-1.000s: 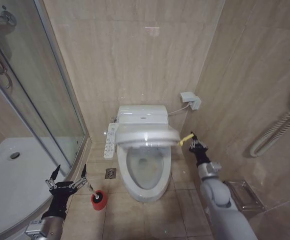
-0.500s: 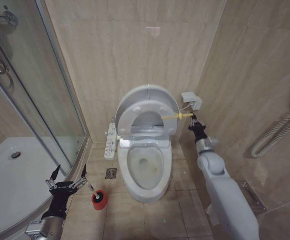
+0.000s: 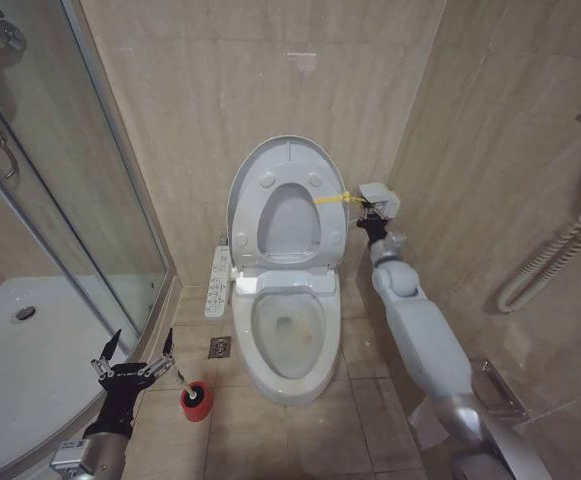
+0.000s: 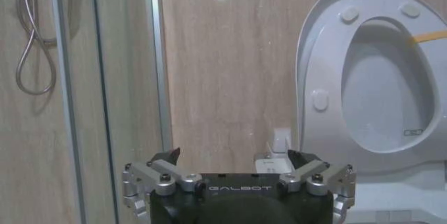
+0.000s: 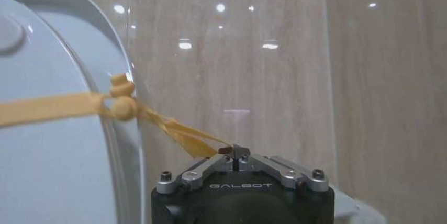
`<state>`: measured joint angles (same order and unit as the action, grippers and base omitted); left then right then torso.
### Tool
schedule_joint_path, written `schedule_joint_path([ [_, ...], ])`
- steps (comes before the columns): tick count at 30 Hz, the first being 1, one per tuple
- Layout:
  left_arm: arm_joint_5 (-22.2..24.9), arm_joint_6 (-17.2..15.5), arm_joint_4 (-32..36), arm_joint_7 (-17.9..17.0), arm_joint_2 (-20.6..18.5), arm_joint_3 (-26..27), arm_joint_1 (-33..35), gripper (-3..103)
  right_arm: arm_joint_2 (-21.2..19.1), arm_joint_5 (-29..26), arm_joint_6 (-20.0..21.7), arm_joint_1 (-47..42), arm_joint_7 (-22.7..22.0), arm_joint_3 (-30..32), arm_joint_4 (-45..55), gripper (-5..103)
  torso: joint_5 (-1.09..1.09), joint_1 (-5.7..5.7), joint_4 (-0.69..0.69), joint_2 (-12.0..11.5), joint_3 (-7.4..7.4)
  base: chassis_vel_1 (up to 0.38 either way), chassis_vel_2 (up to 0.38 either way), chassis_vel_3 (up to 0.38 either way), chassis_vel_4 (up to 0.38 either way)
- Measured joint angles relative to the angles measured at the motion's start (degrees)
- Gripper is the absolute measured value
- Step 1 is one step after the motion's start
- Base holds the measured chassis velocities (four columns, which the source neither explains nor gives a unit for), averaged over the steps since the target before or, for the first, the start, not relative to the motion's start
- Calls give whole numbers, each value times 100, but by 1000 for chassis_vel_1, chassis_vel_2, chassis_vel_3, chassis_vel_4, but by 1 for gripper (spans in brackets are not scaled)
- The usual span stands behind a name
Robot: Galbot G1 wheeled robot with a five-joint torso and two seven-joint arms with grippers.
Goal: Open the toilet lid, clean the toilet bowl with a toilet brush, close the toilet lid, and flush.
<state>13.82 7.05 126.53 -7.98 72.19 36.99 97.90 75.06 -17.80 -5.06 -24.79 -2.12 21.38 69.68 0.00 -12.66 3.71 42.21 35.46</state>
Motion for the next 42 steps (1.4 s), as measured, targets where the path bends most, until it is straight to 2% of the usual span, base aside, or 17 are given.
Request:
schedule_joint_path([
  [21, 0, 0, 0, 0, 0, 0, 0, 100, 3, 112, -57, 1067, 15, -396, -983, 0, 0, 2, -5, 0, -1, 0, 0, 0, 0],
  [31, 0, 0, 0, 0, 0, 0, 0, 100, 103, 165, -73, 1434, -128, -569, -1333, 0, -1, 2, -5, 0, -2, 0, 0, 0, 0],
  [42, 0, 0, 0, 0, 0, 0, 0, 100, -41, 139, 27, 1177, -328, -680, -866, 0, -1, 2, -4, 1, -2, 0, 0, 0, 0],
])
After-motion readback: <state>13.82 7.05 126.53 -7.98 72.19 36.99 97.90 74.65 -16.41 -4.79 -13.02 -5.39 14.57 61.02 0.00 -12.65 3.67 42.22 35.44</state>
